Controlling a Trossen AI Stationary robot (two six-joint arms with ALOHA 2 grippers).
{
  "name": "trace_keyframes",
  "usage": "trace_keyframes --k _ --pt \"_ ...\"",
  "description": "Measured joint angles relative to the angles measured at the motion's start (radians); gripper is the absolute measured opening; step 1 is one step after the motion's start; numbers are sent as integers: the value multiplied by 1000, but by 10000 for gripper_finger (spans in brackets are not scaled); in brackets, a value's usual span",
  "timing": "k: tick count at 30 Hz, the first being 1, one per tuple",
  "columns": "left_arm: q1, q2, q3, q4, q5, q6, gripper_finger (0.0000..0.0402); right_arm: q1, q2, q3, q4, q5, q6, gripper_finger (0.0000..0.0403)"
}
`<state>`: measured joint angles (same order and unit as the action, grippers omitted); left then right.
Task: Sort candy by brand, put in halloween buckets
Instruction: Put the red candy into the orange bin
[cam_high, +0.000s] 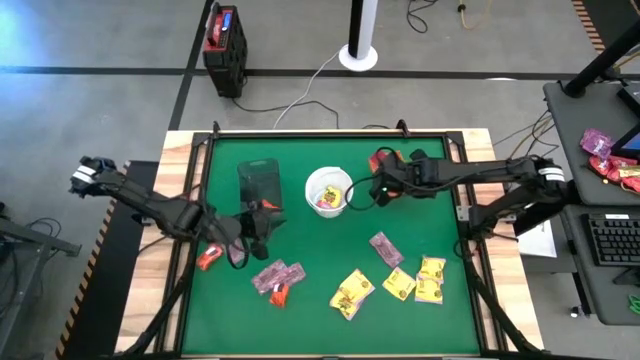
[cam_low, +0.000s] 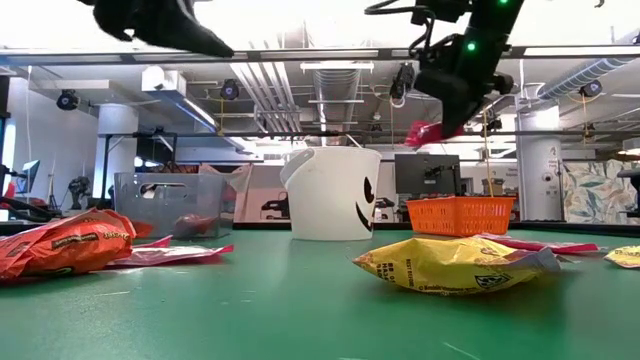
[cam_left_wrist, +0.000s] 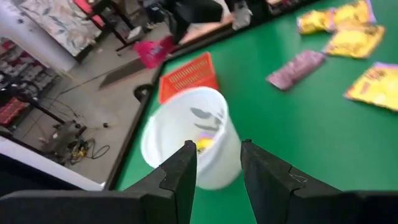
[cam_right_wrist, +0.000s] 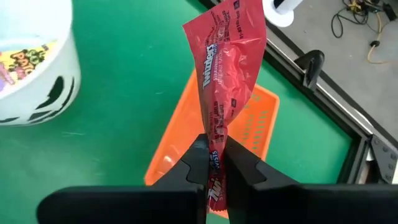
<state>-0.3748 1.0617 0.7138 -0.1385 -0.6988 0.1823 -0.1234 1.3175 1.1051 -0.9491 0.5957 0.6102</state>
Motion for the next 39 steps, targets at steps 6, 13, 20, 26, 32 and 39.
trace_keyframes --k 6,13,20,26,32,39 --pt "41 -3 26 26 0 -8 110 -21 -65 -106 20 -2 27 18" --pt "98 -12 23 -13 4 46 110 -21 -111 -162 96 -54 20 18" --pt "276 -131 23 -84 212 223 101 -21 -112 -155 129 -55 -16 18" --pt "527 -273 23 -105 449 316 87 -64 -106 -180 111 -223 34 18" --pt "721 -375 23 -117 559 347 84 -151 -106 -183 93 -256 146 18" --pt "816 -428 23 -123 514 163 84 -219 -106 -183 96 -313 202 18"
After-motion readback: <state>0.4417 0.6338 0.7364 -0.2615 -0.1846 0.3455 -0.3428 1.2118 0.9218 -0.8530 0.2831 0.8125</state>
